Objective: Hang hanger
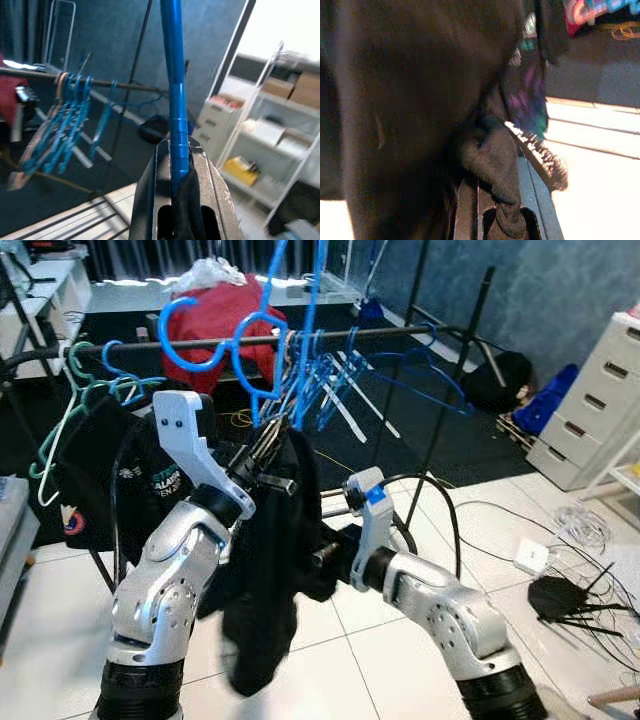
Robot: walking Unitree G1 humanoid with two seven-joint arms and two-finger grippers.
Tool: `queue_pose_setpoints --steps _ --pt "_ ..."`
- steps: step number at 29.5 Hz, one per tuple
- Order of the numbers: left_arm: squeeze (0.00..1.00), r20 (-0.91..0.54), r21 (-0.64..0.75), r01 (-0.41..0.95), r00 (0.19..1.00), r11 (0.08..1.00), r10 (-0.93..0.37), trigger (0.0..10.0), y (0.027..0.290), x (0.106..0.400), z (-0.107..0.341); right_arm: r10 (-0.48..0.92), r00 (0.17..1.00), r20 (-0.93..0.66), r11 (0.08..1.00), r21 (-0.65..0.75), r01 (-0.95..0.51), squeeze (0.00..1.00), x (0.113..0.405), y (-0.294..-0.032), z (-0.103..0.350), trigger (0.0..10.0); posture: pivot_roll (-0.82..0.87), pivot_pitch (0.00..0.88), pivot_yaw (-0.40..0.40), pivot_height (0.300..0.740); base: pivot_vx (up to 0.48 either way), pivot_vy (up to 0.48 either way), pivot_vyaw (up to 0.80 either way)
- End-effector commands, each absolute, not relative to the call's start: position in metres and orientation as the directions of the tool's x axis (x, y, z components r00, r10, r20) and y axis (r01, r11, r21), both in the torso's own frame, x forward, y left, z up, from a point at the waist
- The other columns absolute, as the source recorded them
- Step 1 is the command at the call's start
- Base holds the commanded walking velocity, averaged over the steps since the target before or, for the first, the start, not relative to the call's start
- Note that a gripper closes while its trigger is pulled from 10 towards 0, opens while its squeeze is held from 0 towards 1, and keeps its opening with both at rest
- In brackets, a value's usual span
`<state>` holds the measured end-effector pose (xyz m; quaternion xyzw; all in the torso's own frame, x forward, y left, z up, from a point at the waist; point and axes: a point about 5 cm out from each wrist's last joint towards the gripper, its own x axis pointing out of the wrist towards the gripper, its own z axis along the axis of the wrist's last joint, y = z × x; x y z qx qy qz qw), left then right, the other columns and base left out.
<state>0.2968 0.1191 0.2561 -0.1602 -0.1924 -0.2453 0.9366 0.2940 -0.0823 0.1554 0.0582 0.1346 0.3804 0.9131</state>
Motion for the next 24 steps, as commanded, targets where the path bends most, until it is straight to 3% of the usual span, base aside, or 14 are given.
queue_pose_setpoints --steps 1,2,3,7,8,10,11,12,13,18,19,21,22,24 --pt "0.0 0.455 -0.15 0.511 0.796 0.846 -0.4 10.0 0.12 0.298 0.263 0.713 0.666 -0.221 0.701 0.185 -0.689 0.46 0.29 -0.082 0.155 10.0 -0.01 0.058 -0.034 0.74 0.0 0.0 0.0" --pt "0.0 0.455 -0.15 0.511 0.796 0.846 -0.4 10.0 0.12 0.298 0.263 0.713 0.666 -0.221 0.701 0.185 -0.689 0.46 0.29 -0.082 0.155 10.0 -0.01 0.058 -0.034 0.74 0.0 0.0 0.0" --pt "0.0 0.435 -0.082 0.506 0.793 0.859 -0.426 10.0 0.122 0.298 0.262 0.683 0.693 -0.228 0.729 0.161 -0.665 0.77 0.291 -0.087 0.154 10.0 -0.01 0.058 -0.034 0.74 0.0 0.0 0.0" --pt "0.0 0.435 -0.082 0.506 0.793 0.859 -0.426 10.0 0.122 0.298 0.262 0.683 0.693 -0.228 0.729 0.161 -0.665 0.77 0.291 -0.087 0.154 10.0 -0.01 0.058 -0.034 0.74 0.0 0.0 0.0" --pt "0.0 0.401 0.031 0.488 0.794 0.873 -0.458 10.0 0.126 0.297 0.259 0.665 0.706 -0.243 0.744 0.132 -0.655 1.0 0.292 -0.094 0.152 10.0 -0.01 0.063 -0.03 0.74 0.0 0.0 0.0" --pt "0.0 0.401 0.031 0.488 0.794 0.873 -0.458 10.0 0.126 0.297 0.259 0.665 0.706 -0.243 0.744 0.132 -0.655 1.0 0.292 -0.094 0.152 10.0 -0.01 0.063 -0.03 0.74 0.0 0.0 0.0" --pt "0.0 0.326 0.227 0.448 0.802 0.865 -0.501 10.0 0.14 0.298 0.256 0.662 0.686 -0.3 0.725 0.026 -0.688 1.0 0.29 -0.112 0.148 10.0 -0.01 0.063 -0.029 0.74 0.0 0.0 0.0" --pt "0.0 0.326 0.227 0.448 0.802 0.865 -0.501 10.0 0.14 0.298 0.256 0.662 0.686 -0.3 0.725 0.026 -0.688 1.0 0.29 -0.112 0.148 10.0 -0.01 0.063 -0.029 0.74 0.0 0.0 0.0" --pt "0.0 0.231 0.413 0.412 0.815 0.812 -0.531 10.0 0.157 0.298 0.253 0.641 0.672 -0.37 0.701 -0.073 -0.709 1.0 0.288 -0.136 0.146 10.0 -0.01 0.061 -0.029 0.74 0.0 0.0 0.0" --pt "0.0 0.231 0.413 0.412 0.815 0.812 -0.531 10.0 0.157 0.298 0.253 0.641 0.672 -0.37 0.701 -0.073 -0.709 1.0 0.288 -0.136 0.146 10.0 -0.01 0.061 -0.029 0.74 0.0 0.0 0.0" --pt "0.0 0.14 0.554 0.384 0.831 0.739 -0.538 10.0 0.173 0.299 0.25 0.619 0.655 -0.433 0.668 -0.147 -0.729 1.0 0.285 -0.16 0.147 10.0 -0.01 0.058 -0.029 0.74 0.0 0.0 0.0" --pt "0.0 0.14 0.554 0.384 0.831 0.739 -0.538 10.0 0.173 0.299 0.25 0.619 0.655 -0.433 0.668 -0.147 -0.729 1.0 0.285 -0.16 0.147 10.0 -0.01 0.058 -0.029 0.74 0.0 0.0 0.0" --pt "0.0 0.033 0.668 0.384 0.841 0.638 -0.541 10.0 0.187 0.298 0.246 0.606 0.635 -0.48 0.636 -0.187 -0.748 1.0 0.281 -0.18 0.153 10.0 -0.02 0.047 -0.025 0.74 0.0 0.0 0.0" --pt "0.0 0.033 0.668 0.384 0.841 0.638 -0.541 10.0 0.187 0.298 0.246 0.606 0.635 -0.48 0.636 -0.187 -0.748 1.0 0.281 -0.18 0.153 10.0 -0.02 0.047 -0.025 0.74 0.0 0.0 0.0"
